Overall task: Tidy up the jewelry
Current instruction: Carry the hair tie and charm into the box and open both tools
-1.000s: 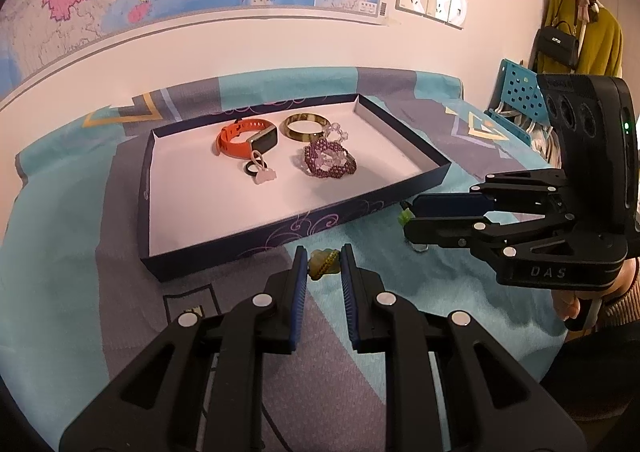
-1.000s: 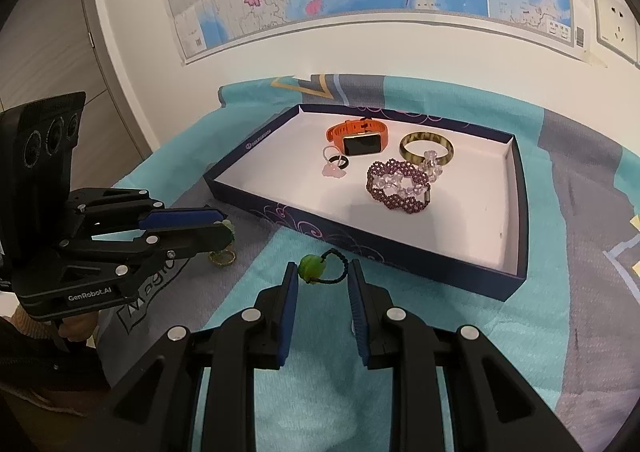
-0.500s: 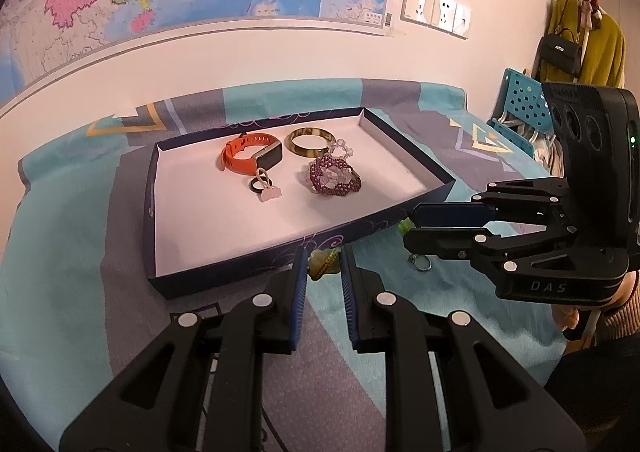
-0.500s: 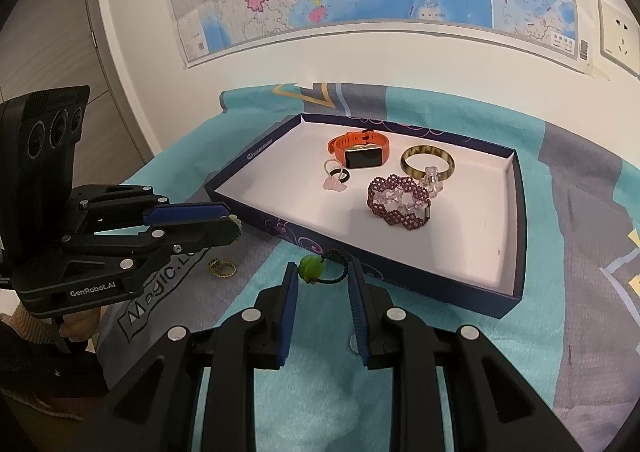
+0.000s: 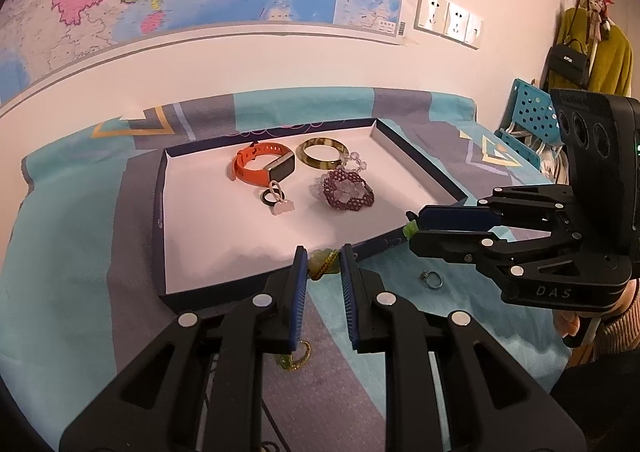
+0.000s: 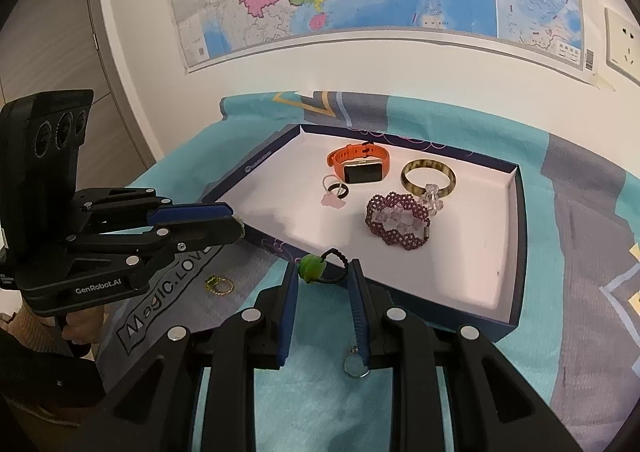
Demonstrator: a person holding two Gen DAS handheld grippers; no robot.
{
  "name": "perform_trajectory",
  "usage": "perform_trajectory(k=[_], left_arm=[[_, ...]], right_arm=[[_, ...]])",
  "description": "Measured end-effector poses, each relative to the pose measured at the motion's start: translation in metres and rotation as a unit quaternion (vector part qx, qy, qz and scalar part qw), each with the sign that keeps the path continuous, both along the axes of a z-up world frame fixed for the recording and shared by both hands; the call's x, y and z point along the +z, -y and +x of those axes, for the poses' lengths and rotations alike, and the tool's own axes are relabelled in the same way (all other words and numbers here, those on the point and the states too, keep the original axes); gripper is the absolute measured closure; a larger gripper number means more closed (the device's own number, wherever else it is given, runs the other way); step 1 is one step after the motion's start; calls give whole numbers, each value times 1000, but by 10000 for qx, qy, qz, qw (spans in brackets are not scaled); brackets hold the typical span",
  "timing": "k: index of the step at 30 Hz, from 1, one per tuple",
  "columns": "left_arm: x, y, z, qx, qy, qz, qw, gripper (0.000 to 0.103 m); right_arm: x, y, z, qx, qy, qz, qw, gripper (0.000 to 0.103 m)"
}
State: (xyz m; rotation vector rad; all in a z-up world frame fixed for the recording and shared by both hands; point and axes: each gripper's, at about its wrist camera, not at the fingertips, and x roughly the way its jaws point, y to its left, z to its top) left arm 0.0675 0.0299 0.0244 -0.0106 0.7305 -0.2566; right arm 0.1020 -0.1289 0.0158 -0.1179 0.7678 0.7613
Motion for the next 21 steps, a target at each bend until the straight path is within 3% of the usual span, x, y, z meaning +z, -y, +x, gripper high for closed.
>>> perform_trajectory(k=[21], left_arm=[[2, 0, 19, 88, -43, -41, 9999, 86]], right_arm=[[0, -1, 16, -56, -14, 18, 10000, 79]])
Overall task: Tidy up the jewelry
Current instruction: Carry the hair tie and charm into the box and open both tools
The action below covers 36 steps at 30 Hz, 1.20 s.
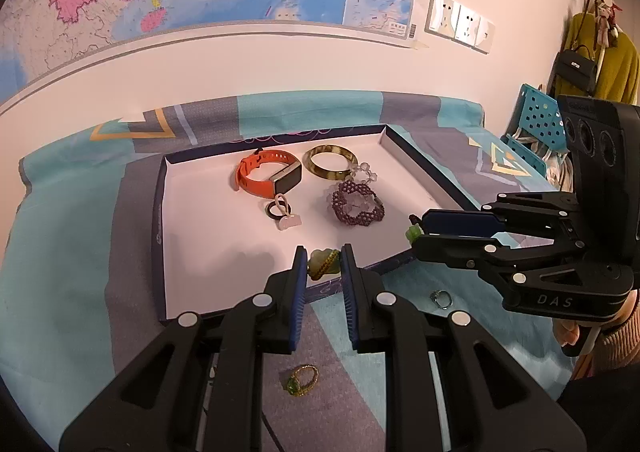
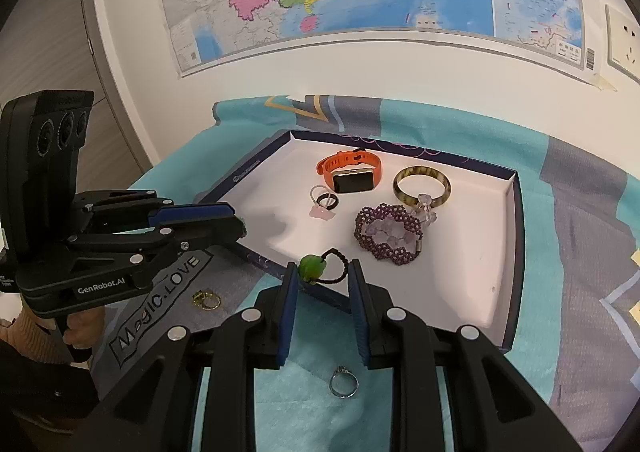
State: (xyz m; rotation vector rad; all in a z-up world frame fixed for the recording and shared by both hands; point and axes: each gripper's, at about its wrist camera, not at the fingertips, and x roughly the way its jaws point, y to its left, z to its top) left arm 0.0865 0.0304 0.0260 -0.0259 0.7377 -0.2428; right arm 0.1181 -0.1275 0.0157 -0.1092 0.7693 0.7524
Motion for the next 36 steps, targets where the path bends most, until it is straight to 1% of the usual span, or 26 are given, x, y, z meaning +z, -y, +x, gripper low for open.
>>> perform_trajectory(k=[27, 36], left_arm=[[0, -1, 17, 61, -50, -7, 10000, 86], [-6, -4, 29, 101, -158, -109, 9998, 86]], right_arm=[[-3, -5, 20, -62, -56, -26, 10000, 79], [-6, -11, 26, -55, -99, -73, 9999, 79]])
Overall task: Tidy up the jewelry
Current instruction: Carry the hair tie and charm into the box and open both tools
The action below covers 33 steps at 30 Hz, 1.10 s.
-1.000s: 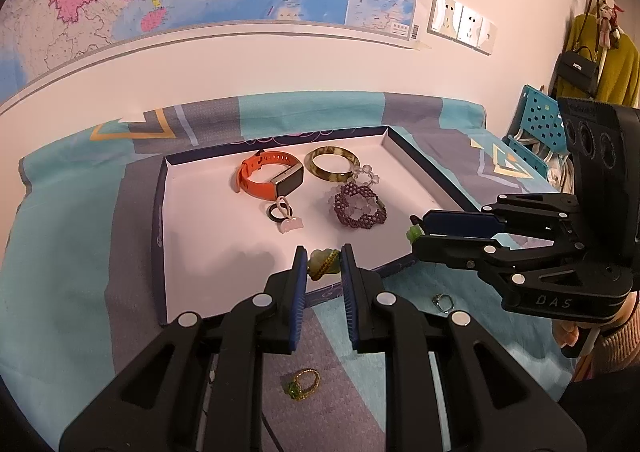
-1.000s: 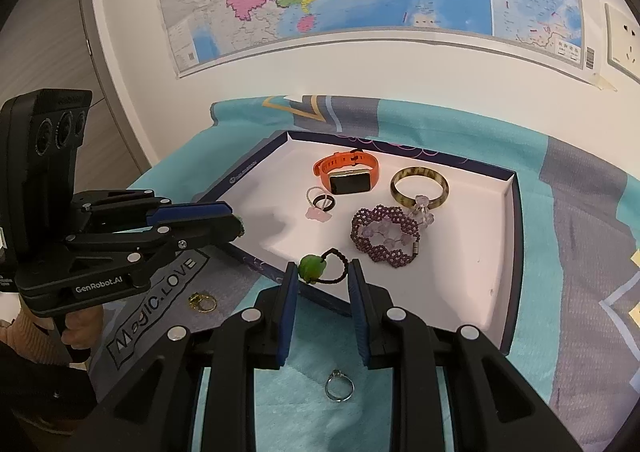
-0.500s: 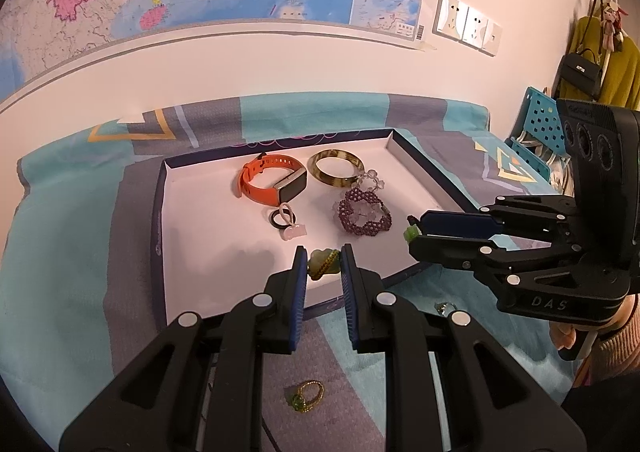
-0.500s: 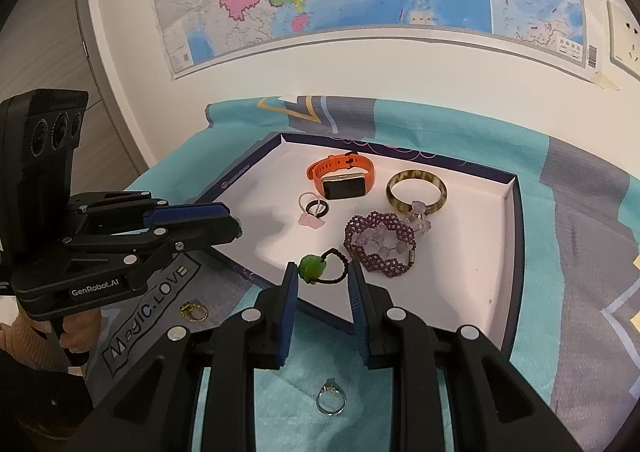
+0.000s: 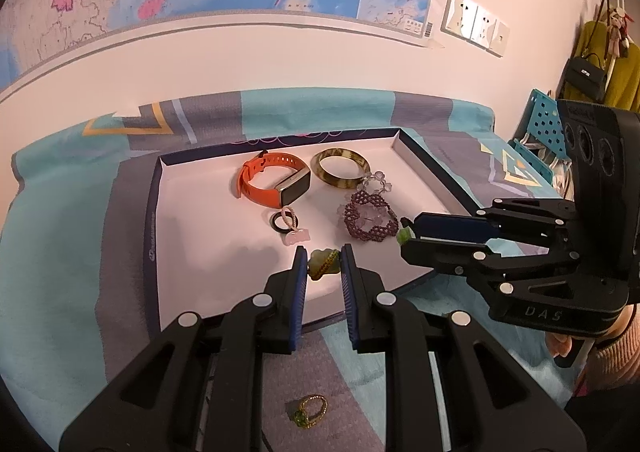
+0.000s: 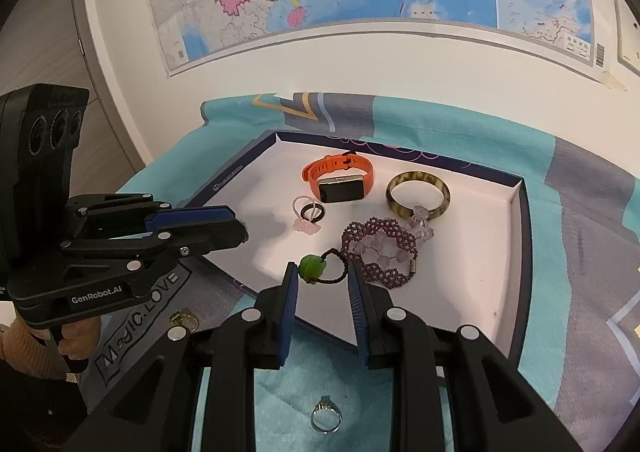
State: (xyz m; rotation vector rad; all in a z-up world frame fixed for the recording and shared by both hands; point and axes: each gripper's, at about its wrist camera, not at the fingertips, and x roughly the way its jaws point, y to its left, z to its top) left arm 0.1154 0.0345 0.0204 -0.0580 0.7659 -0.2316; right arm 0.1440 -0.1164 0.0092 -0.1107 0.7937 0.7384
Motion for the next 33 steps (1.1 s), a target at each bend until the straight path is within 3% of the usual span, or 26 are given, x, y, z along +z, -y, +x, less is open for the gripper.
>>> perform_trajectory(k=[33], left_arm=[[-42, -4, 52, 172, -669, -152, 9975, 85]], right_arm=[[-28, -26, 30, -16, -439, -262, 9987, 79]])
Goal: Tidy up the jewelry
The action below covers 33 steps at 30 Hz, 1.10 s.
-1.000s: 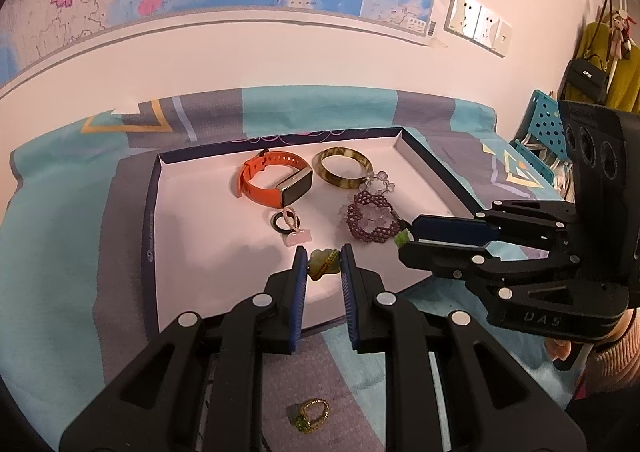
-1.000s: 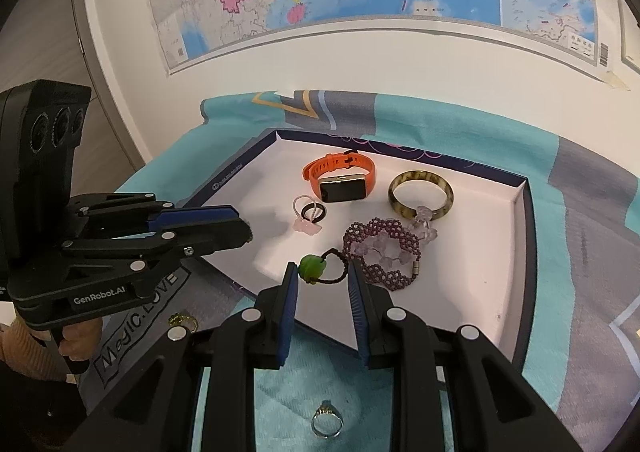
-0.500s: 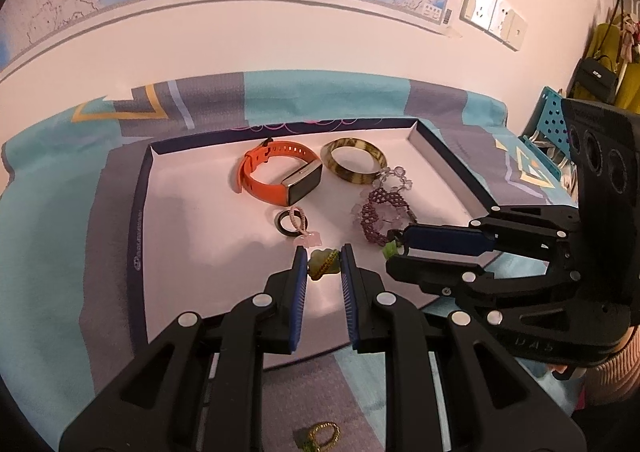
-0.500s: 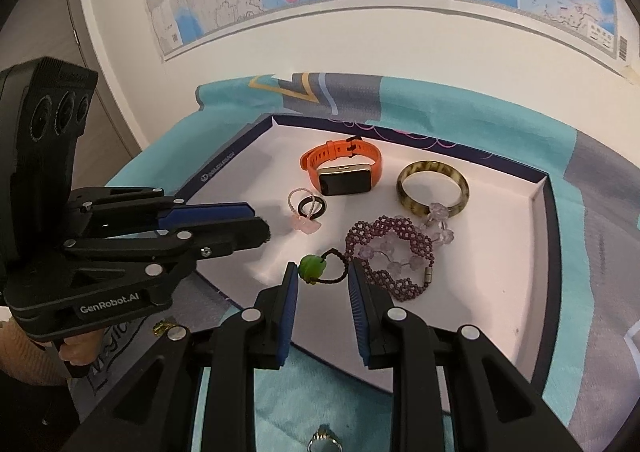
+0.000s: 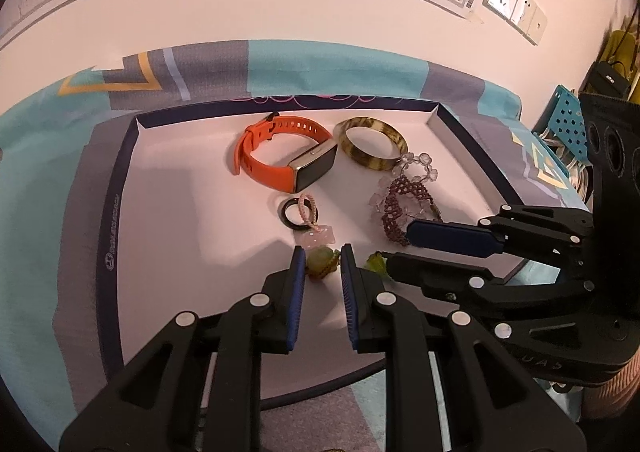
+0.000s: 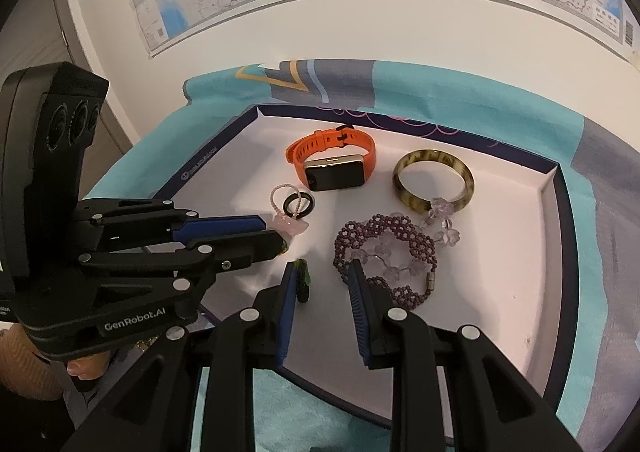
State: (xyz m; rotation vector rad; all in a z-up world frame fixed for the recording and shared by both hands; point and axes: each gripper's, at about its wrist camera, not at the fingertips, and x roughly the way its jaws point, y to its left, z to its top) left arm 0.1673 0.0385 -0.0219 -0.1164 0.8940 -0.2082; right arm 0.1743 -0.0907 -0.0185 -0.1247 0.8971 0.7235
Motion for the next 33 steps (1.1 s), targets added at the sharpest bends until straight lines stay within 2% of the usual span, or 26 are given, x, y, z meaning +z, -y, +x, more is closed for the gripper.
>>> perform_trajectory(k=[3, 5, 8, 12, 17, 20, 24, 27, 33], left_arm=[[0, 0, -1, -18, 14, 0, 10000, 82], [1, 1, -3, -38, 34, -9, 10000, 74], [4, 1, -5, -52, 89, -40, 9999, 68], [12, -2, -16, -1, 260, -48, 9997, 64], [32, -6, -43, -56, 653, 26, 9978, 57], [42, -11, -67, -143, 890, 45, 9959, 57], [44, -13, -92, -249, 978, 158, 9948, 56], [39, -10, -106, -261, 964, 338, 9944, 54], [24, -5, -122, -347, 784, 452, 9953, 52]], right_arm=[[1, 3, -2, -43, 24, 13, 10000, 79], [2, 5, -1, -66, 17, 29, 10000, 79], [6, 11, -4, -135, 48, 73, 9999, 79], [15, 23, -10, -194, 97, 182, 9996, 78], [27, 41, -26, -187, 236, 295, 9991, 69], [32, 51, -41, -173, 379, 242, 9988, 68], [30, 59, -58, -90, 331, 273, 9990, 65], [26, 62, -71, -69, 360, 117, 9993, 55], [9, 66, -86, -71, 160, -74, 9998, 55]])
